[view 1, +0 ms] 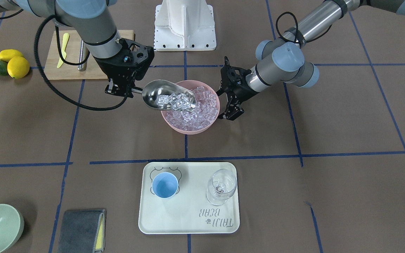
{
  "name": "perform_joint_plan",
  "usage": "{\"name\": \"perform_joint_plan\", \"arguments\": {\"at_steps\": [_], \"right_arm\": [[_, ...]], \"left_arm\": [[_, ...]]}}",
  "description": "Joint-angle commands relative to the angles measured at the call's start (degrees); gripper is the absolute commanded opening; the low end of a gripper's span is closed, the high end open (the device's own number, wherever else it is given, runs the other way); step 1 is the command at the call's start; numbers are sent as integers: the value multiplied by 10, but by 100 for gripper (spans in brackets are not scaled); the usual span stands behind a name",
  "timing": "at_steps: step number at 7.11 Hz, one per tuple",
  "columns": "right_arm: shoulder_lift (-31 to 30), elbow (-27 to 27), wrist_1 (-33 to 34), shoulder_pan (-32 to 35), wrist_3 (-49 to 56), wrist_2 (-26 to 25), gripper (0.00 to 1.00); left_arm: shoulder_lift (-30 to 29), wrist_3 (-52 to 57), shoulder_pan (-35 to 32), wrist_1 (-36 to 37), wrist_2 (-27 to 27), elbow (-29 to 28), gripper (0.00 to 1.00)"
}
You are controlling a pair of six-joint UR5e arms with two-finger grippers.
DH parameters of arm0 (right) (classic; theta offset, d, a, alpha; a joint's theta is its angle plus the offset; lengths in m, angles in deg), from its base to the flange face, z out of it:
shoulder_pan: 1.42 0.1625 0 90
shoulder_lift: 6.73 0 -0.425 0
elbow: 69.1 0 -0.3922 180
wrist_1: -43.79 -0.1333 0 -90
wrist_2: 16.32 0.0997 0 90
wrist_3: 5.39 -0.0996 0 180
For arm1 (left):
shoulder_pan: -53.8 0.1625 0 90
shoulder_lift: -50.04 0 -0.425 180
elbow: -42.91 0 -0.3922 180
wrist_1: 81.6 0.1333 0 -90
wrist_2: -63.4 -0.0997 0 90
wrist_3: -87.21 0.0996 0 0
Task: Put ice in cup with scoop
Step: 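Lift the ice-filled scoop out of the bowl toward the light-blue cup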
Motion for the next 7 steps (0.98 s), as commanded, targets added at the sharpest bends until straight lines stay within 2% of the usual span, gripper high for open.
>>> {"name": "perform_joint_plan", "arguments": {"at_steps": [1,2,4,6,7], "right_arm": [[3,-11,88,49,-1,-3,0],[14,-49,88,54,-1,-4,0],[121,-206,87,55,0,0,0],[137,-236,87,52,2,3,0],[167,-278,87,45,2,4,0]], "left_arm": [[-1,0,0,0,0,-1,100],[-1,0,0,0,0,0,100],[1,0,0,1,0,-1,100],[3,0,0,1,0,-1,100],[4,0,0,2,0,-3,100]]}}
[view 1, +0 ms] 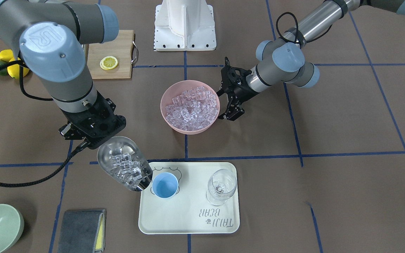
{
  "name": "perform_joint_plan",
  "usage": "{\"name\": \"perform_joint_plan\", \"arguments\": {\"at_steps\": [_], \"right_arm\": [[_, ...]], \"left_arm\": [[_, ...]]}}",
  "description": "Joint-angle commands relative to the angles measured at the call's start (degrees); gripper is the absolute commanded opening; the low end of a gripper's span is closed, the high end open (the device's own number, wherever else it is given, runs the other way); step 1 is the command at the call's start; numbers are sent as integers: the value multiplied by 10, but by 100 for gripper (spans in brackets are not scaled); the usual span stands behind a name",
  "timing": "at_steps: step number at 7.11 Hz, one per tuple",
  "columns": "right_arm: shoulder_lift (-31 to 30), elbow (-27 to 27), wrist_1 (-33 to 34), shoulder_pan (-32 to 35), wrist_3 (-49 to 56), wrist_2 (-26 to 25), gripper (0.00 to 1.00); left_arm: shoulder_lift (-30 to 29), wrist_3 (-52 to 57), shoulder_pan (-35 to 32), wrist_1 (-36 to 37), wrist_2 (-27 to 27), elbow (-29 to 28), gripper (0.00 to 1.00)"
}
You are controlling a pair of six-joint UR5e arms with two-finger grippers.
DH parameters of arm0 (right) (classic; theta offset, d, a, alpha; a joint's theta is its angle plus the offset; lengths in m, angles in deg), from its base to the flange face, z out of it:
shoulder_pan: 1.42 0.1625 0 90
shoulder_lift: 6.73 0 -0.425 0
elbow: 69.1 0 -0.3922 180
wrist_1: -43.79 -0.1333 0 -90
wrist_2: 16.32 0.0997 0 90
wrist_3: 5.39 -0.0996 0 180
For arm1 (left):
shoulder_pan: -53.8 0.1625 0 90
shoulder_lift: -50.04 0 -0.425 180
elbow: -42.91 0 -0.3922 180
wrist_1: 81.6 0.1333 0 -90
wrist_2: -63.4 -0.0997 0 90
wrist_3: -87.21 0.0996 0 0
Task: Put ice in cup with scoop
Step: 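Tilt the scoop over the light-blue cup to pour the ice in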
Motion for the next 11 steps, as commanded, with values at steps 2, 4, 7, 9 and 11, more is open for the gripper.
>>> {"name": "perform_joint_plan", "arguments": {"at_steps": [2,4,7,9,11], "right_arm": [[43,-69,0,-23,1,2,0],[90,-145,12,-28,14,3,0],[83,-102,119,-27,83,-2,0],[79,-101,136,-28,85,-5,0],[90,-105,152,-29,89,-7,0]], "left_arm": [[2,0,-1,1,1,-5,100],[3,-1,-2,-1,2,-5,100],[2,-11,-1,-2,2,-4,100],[2,-11,-2,-2,3,-4,100],[3,-11,-2,-2,4,-4,100]]}}
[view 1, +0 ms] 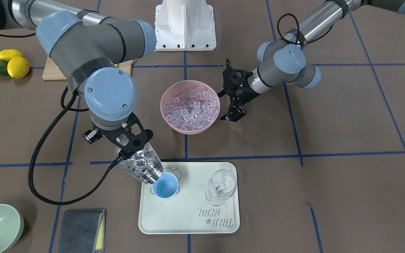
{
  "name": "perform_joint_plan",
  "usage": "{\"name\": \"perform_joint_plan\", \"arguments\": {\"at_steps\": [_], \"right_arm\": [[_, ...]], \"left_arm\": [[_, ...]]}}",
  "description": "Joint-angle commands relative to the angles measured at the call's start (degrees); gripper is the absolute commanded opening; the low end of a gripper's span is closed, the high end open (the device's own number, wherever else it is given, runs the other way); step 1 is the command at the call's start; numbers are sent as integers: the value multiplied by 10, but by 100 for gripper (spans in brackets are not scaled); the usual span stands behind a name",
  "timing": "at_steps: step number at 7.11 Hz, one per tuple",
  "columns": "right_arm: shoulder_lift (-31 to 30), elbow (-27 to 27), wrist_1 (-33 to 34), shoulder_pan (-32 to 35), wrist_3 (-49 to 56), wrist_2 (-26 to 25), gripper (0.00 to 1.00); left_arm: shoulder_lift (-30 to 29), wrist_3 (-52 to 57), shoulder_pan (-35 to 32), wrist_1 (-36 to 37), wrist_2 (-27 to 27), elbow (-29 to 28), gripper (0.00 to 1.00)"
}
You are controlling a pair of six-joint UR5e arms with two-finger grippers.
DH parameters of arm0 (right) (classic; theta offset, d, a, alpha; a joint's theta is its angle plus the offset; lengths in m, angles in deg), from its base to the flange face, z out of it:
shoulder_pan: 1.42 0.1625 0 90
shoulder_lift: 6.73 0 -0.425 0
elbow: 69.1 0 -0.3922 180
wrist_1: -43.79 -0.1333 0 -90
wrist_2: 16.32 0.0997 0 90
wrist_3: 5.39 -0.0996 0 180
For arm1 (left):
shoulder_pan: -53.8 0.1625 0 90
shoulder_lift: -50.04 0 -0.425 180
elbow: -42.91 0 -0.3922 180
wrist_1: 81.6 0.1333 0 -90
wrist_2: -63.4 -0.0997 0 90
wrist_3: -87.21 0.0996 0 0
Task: Put ice in cup with scoop
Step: 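Tilt the scoop over the light-blue cup to pour the ice in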
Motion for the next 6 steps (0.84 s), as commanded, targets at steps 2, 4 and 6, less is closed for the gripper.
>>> {"name": "perform_joint_plan", "arguments": {"at_steps": [2,4,6], "right_arm": [[27,-26,20,0,8,-3,0],[54,-68,38,-1,26,-4,0],[61,-73,48,-2,34,-18,0]], "left_arm": [[2,0,0,0,1,0,100],[2,0,0,0,1,0,100],[2,0,-1,-7,2,0,100]]}}
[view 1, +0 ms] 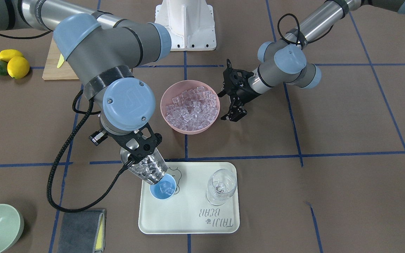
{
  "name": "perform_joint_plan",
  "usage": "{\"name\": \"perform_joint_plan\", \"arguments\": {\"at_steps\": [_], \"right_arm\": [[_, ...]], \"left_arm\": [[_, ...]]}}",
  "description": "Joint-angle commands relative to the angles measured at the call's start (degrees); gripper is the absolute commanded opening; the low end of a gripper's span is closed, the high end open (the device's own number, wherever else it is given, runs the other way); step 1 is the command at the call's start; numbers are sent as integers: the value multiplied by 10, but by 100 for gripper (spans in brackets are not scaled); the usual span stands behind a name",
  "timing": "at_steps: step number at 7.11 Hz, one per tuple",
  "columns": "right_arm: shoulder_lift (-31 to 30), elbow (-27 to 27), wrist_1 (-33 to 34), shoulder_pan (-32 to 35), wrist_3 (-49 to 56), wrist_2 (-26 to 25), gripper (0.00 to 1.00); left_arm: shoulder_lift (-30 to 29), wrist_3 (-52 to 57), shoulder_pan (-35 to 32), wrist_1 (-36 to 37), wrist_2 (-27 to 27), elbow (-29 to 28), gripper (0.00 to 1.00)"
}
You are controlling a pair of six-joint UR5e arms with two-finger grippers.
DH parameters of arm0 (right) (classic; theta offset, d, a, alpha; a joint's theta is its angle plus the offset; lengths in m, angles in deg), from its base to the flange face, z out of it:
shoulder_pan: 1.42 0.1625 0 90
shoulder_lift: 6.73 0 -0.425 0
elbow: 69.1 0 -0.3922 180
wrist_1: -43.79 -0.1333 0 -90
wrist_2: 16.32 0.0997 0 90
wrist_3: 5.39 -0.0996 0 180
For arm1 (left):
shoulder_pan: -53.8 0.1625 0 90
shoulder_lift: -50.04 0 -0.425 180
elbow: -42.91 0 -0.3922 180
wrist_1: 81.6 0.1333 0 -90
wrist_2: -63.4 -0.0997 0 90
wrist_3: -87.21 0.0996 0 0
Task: Put ice in cup with scoop
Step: 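Tilt the scoop over the light-blue cup to pour the ice in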
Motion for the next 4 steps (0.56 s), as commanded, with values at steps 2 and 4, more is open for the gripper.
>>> {"name": "perform_joint_plan", "arguments": {"at_steps": [2,4], "right_arm": [[36,-32,53,-6,33,-46,0],[39,-39,59,-6,46,-60,0]], "left_arm": [[0,0,-1,-7,0,0,100],[0,0,-1,-7,0,0,100]]}}
